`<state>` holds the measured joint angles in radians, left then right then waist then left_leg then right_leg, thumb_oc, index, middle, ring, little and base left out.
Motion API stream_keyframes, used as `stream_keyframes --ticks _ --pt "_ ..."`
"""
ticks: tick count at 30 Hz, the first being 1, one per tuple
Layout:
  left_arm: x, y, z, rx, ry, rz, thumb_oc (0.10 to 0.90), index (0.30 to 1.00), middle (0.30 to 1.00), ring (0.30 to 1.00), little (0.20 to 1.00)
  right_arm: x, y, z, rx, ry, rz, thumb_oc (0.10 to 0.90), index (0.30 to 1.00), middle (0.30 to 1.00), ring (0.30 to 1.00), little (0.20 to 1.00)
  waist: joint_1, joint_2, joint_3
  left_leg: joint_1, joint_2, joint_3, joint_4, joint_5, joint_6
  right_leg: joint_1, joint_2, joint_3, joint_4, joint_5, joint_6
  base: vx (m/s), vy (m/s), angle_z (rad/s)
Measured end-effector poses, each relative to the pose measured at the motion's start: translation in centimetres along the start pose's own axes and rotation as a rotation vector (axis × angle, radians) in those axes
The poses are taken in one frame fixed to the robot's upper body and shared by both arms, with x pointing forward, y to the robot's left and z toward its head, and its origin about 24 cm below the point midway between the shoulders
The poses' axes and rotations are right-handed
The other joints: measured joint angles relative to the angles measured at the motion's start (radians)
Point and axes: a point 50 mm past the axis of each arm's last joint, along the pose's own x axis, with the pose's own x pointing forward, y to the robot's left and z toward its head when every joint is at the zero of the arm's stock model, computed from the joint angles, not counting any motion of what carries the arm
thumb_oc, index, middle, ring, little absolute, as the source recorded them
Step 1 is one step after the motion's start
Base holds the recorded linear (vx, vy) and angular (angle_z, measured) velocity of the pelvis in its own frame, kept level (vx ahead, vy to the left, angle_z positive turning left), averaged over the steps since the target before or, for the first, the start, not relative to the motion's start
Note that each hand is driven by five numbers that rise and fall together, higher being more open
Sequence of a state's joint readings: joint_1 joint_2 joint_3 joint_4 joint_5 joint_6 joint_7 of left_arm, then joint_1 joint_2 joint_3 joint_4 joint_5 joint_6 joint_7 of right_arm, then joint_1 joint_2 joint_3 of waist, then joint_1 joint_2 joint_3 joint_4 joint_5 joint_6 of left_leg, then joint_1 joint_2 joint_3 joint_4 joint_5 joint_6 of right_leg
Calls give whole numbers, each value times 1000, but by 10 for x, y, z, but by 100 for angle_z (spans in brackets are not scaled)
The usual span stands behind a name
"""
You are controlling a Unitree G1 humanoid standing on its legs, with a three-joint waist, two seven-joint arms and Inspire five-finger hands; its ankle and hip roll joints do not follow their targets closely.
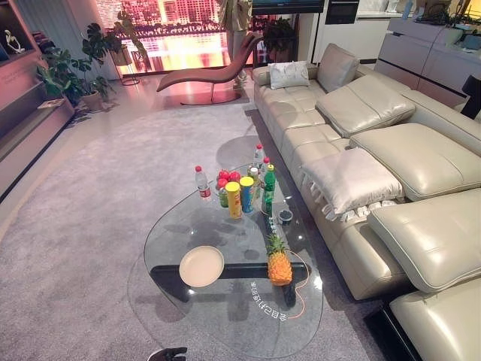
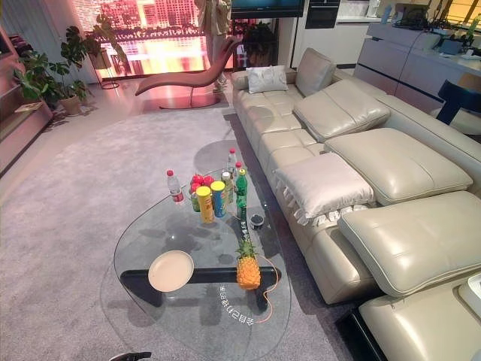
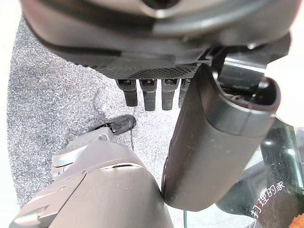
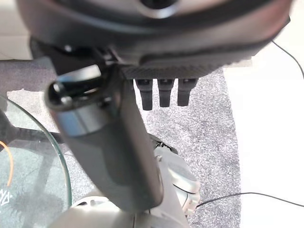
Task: Pick up the fruit to the plate
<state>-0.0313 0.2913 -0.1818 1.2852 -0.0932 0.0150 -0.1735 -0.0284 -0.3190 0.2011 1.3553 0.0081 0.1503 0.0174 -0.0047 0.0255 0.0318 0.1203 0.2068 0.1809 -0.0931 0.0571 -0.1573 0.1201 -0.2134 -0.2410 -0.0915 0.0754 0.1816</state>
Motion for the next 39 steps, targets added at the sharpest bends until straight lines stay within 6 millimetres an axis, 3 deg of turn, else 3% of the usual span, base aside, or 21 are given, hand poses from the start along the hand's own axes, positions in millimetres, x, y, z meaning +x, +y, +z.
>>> stream_keyframes --ticks 15,21,27,35,39 --pt "0 1 -1 -21 3 11 800 900 900 900 900 0 -2 -4 0 18 -4 800 900 900 900 900 0 6 4 -31 -2 0 0 -6 -1 -36 -11 1 0 -4 5 0 0 0" --pt "1 1 6 -94 -17 17 800 900 900 900 900 -1 -14 -2 2 14 -39 800 900 900 900 900 -1 50 55 -121 -19 0 8 19 6 -129 -16 6 6 26 5 -73 29 -1" --pt "1 4 50 -140 -130 25 800 900 900 900 900 -7 -35 48 24 -97 -127 800 900 900 900 900 -3 80 195 -255 -39 -2 8 59 22 -274 -27 31 6 72 1 -168 -11 -6" --pt "-7 9 113 -250 -338 -5 800 900 900 900 900 -27 -69 112 156 -321 -213 800 900 900 900 900 -6 62 356 -367 -49 -1 8 90 33 -395 -33 53 3 109 -4 -100 -1 -3" --pt "-22 21 160 -323 -490 -15 800 900 900 900 900 -45 -92 147 205 -464 -283 800 900 900 900 900 -4 61 424 -428 -49 -1 8 111 35 -458 -31 56 7 131 -8 -147 -42 -1"
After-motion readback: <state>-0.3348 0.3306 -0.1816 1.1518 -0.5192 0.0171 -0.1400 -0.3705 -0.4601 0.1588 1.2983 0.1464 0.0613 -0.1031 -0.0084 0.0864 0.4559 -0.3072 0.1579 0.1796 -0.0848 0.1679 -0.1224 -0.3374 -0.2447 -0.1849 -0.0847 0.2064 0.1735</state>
